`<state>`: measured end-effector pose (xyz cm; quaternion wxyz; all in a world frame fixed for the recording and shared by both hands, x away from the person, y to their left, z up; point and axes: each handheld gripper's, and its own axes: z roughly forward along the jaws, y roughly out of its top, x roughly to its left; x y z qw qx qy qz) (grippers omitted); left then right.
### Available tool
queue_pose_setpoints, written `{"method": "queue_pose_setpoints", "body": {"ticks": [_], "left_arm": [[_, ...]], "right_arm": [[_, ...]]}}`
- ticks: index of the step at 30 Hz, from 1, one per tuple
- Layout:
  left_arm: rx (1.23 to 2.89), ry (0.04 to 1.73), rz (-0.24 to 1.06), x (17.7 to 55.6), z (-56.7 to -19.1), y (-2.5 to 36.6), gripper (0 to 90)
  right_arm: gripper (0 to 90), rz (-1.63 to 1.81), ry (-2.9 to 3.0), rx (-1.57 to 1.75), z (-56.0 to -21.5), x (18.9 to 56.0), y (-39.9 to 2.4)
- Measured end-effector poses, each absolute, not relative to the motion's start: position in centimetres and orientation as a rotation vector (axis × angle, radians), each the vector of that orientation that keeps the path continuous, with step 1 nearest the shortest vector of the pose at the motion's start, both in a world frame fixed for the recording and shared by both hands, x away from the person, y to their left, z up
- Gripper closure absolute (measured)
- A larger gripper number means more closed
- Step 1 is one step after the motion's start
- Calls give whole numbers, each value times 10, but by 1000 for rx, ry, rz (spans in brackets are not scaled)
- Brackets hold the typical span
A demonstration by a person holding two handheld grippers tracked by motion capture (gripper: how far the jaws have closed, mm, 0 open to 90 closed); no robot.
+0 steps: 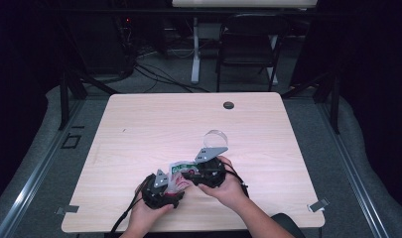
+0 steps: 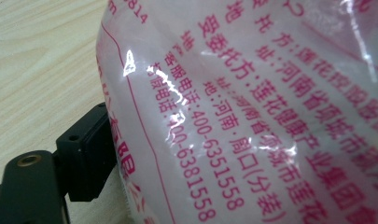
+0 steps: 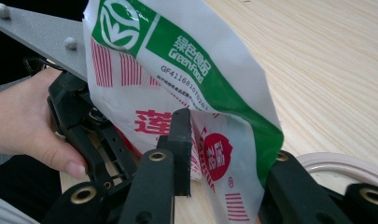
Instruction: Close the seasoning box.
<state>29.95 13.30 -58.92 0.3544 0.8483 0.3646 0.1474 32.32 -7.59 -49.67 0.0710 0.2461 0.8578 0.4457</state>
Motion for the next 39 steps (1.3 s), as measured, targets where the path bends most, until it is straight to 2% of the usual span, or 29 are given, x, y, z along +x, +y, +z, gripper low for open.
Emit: {"method": "queue_pose_setpoints", "body": {"ticks": [3,5,7,18,25,34,39], "left_arm": [[2180,959,381,299,-589,133,171],[2166,974,394,299,-589,134,219],[2167,964,400,298,-589,134,230],[2141,987,431,297,-588,137,435],[2130,944,442,297,-586,141,544],[2177,920,444,299,-576,142,597],[2185,915,486,298,-569,143,601]], "right_arm": [[736,1339,2576,743,-497,323,-76],[735,1341,2576,741,-497,323,-76],[734,1343,2574,741,-497,323,-76],[730,1348,2574,731,-496,321,-74],[728,1358,2573,726,-495,321,-75],[698,1374,2564,733,-493,322,-77],[648,1397,2555,726,-491,321,-79]]}}
